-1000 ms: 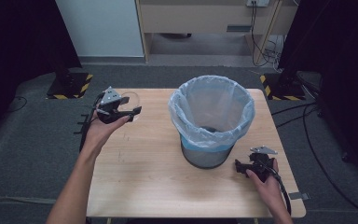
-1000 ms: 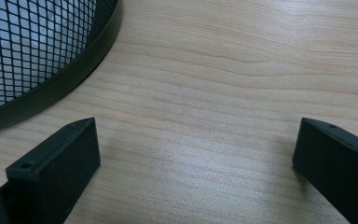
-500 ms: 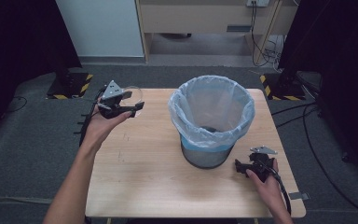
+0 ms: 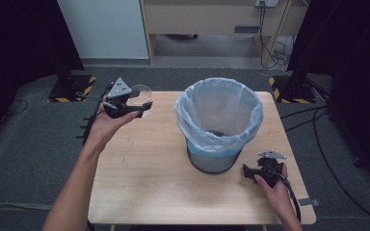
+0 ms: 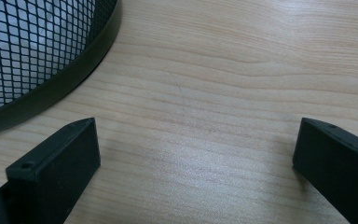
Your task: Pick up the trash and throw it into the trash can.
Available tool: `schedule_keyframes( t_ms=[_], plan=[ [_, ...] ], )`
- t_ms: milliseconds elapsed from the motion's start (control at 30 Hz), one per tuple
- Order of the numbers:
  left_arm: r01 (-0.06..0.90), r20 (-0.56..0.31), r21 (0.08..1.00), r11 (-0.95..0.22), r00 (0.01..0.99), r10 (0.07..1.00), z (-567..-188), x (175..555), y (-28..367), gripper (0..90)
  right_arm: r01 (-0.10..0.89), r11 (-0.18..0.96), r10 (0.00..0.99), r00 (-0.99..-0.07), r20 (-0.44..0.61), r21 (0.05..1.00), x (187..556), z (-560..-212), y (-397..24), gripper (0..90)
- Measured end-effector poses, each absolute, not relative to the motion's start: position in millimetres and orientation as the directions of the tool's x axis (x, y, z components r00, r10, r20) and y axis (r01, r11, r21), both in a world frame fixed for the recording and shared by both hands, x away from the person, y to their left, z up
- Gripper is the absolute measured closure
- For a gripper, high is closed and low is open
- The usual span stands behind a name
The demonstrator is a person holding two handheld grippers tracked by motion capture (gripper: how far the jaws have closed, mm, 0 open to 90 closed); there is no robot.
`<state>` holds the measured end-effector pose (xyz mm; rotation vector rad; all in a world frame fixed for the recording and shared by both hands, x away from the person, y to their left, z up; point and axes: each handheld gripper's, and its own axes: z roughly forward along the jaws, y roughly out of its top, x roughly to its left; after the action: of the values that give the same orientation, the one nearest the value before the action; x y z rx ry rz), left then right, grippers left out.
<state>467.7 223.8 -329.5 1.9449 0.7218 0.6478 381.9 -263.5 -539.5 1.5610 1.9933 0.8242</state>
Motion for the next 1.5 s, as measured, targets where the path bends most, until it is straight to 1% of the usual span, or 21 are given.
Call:
schedule_keyframes(
  t_ms=[500, 767, 900, 1133, 1267, 1500],
  plan=[
    [0.189, 0.147, 0.906, -0.379, 0.699, 0.700, -306, 459, 224, 34.6, 0.686, 0.170, 0.971, -0.238, -0.002, 0.708, 382, -539, -263, 0.6],
    [0.162, 0.185, 0.904, -0.397, 0.688, 0.701, -284, 453, 224, 35.0, 0.685, 0.169, 0.971, -0.237, -0.002, 0.709, 382, -540, -263, 0.6],
    [0.170, 0.174, 0.903, -0.395, 0.696, 0.696, -275, 449, 221, 35.0, 0.684, 0.170, 0.971, -0.238, -0.003, 0.709, 382, -540, -263, 0.6],
    [0.151, 0.177, 0.906, -0.395, 0.713, 0.678, -257, 443, 212, 35.2, 0.685, 0.168, 0.972, -0.237, -0.001, 0.709, 382, -540, -263, 0.6],
    [0.147, 0.175, 0.906, -0.396, 0.723, 0.668, -253, 445, 207, 35.1, 0.685, 0.168, 0.972, -0.237, -0.002, 0.709, 382, -540, -263, 0.6],
    [0.139, 0.186, 0.897, -0.420, 0.743, 0.643, -247, 453, 188, 35.0, 0.685, 0.168, 0.972, -0.236, -0.002, 0.709, 382, -540, -263, 0.6]
  ],
)
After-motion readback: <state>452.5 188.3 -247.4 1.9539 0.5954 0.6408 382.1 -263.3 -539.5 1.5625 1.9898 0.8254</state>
